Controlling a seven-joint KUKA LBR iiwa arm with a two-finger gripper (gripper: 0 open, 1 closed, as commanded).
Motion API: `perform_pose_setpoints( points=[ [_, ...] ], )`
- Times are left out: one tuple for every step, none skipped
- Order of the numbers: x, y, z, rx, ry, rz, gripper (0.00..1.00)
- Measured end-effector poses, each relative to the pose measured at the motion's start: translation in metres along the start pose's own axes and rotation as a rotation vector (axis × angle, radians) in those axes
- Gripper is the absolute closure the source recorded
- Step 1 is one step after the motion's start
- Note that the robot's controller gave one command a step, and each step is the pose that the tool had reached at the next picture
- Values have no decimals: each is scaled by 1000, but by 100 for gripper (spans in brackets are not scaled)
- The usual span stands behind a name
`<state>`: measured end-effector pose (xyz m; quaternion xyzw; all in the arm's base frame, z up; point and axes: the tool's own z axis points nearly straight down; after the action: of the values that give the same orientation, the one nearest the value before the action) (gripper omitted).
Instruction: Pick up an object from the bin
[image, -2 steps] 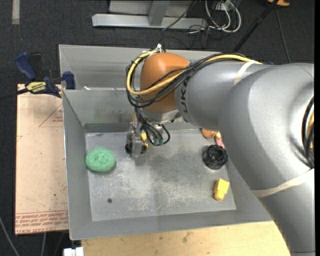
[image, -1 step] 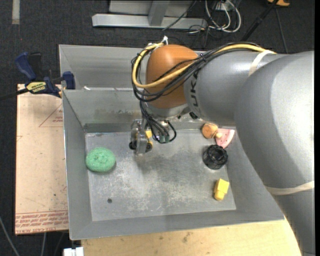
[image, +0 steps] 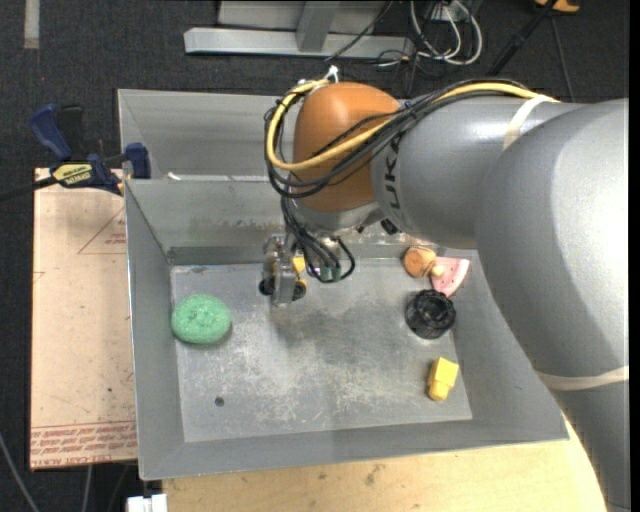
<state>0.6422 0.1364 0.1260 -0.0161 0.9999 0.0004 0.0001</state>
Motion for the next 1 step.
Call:
perform_pose_setpoints(
  points=[
    [17, 46, 1, 1, -3, -131, 100]
  ],
)
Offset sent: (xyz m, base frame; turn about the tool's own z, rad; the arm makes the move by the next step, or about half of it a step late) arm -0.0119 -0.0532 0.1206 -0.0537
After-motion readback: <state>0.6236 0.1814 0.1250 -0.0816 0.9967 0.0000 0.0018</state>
